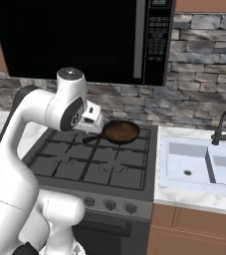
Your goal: Pick the croissant and place it on the pan. Then turn on the stove to warm the croissant.
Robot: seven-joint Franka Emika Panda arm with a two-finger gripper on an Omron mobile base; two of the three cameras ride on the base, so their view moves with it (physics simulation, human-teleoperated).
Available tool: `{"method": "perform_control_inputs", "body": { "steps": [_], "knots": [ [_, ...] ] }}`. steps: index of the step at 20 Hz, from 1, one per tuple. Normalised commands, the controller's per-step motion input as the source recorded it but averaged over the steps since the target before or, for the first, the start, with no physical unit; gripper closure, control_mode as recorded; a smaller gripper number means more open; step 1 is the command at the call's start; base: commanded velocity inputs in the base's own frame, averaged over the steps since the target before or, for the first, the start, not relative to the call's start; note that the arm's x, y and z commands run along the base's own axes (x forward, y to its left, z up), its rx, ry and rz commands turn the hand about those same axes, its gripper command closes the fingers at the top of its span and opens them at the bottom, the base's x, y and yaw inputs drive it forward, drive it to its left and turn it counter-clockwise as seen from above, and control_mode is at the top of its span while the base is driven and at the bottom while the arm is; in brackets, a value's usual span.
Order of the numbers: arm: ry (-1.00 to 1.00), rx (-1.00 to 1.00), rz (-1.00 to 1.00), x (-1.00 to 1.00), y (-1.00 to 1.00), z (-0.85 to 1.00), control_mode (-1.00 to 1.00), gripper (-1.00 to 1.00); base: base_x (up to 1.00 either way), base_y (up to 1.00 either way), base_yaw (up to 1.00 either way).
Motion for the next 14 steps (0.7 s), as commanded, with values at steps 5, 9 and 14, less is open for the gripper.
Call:
{"method": "perform_control_inputs", "body": {
  "steps": [5,9,14],
  "knots": [
    [0.0,0.0,0.0,-0.38,-0.03,-0.07,-1.0,-1.0,0.0,0.0,0.0],
    [0.0,0.0,0.0,-0.38,0.0,-0.21,-1.0,-1.0,0.0,0.0,0.0],
    [-0.01,0.0,0.0,-0.4,0.0,-0.36,-1.0,-1.0,0.0,0.0,0.0]
  ]
}}
